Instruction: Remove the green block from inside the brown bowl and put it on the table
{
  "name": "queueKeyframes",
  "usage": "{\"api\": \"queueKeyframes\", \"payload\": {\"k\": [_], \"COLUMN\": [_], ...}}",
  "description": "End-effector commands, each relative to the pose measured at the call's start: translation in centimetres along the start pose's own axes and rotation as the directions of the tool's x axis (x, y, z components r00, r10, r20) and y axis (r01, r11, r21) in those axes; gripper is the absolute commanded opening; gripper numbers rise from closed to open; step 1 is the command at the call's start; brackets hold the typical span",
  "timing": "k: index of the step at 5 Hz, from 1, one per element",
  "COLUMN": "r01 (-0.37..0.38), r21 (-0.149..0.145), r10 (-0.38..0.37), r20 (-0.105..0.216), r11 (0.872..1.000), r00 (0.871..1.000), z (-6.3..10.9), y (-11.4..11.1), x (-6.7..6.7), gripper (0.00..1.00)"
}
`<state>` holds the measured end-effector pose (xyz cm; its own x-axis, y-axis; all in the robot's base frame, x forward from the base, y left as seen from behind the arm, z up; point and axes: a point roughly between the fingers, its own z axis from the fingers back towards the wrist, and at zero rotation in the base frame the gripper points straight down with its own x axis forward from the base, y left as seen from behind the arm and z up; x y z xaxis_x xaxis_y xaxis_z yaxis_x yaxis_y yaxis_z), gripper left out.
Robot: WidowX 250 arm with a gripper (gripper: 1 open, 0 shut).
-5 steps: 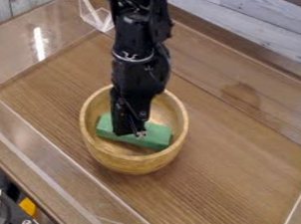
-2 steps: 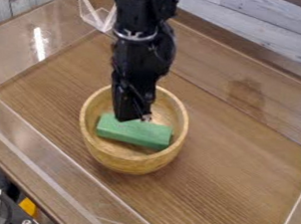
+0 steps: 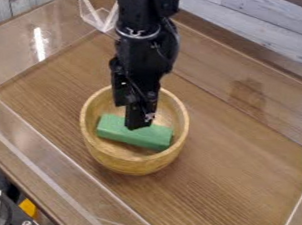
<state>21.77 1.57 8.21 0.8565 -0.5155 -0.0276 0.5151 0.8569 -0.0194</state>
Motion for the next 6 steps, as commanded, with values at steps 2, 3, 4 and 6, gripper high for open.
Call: {"api": "queueKeyframes", "payload": {"k": [2, 3, 4, 6], "r01": [0.024, 0.03, 0.032, 0.03], "r21": [0.014, 0.015, 0.014, 0.013], "r10": [-0.024, -0.031, -0.032, -0.03], "r20": [0.021, 0.024, 0.026, 0.03], "r11": [1.0, 0.999, 0.999, 0.999], "r00": [0.999, 0.999, 0.999, 0.999], "z": [-1.1, -1.7, -2.3, -3.1], "y": [0.5, 0.6, 0.7, 0.8], "x": [0.2, 0.2, 0.2, 0.3], "gripper": [1.0, 1.0, 1.0, 0.0]}}
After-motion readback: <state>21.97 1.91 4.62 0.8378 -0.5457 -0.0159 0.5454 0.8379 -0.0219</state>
